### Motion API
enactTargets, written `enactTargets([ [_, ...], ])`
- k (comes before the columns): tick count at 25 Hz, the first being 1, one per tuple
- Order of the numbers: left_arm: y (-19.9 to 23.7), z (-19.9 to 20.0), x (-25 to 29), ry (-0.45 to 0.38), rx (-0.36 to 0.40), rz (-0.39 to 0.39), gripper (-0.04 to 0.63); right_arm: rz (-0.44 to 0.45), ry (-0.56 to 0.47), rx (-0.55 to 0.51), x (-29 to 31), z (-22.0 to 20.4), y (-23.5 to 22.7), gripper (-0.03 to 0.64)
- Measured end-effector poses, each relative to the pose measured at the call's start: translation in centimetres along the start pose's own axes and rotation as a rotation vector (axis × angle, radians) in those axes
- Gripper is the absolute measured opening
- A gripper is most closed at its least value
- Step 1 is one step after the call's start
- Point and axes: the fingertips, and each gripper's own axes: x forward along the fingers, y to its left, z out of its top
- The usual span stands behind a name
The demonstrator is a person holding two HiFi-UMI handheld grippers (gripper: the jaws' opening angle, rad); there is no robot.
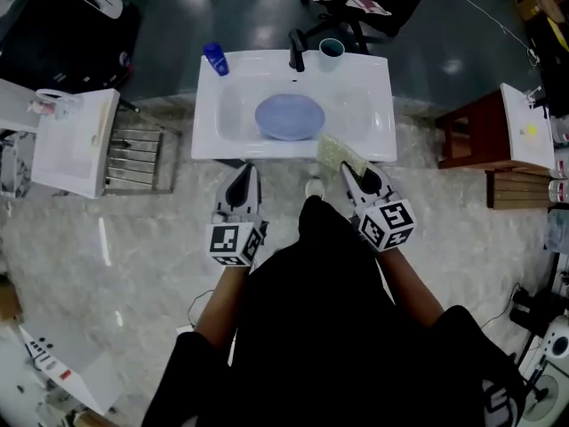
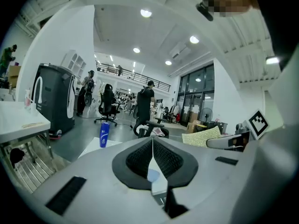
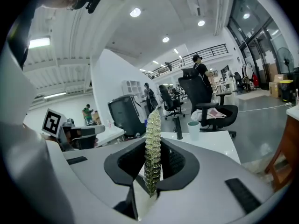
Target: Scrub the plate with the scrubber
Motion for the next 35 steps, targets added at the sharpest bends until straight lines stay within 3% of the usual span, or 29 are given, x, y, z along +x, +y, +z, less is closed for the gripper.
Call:
enactTargets([
  [9,3.2,-0.8,7.4,0.138,-0.078,0.086,0.008,0.061,0.039,0.037,4.5,1.4,-3.6,0.063],
  [15,8.0,-4.6,12.4,0.254,-0.228,0.174,0.012,0.087,0.061,0.064,7.3,1.9,-7.0,0.063],
  [22,13.1,-10.3,16.6,0.434,-0.318,0.233,0.109,0.111,0.109,0.051,10.0,1.8,-10.2,0.063],
  [27,16.3,-14.9,19.8,0.537,-0.526,0.288,0.124,0.088,0.132,0.058,11.4,1.4,-10.6,0.063],
  [30,17.2,-18.3,21.5,0.626,-0.625,0.263,0.133,0.056,0.151,0.071,12.1,1.3,-10.3,0.063],
  [35,17.9,-22.8,23.7,0.804,-0.701,0.198,0.156,-0.060,0.119,0.100,12.4,3.2,-11.0,0.063],
])
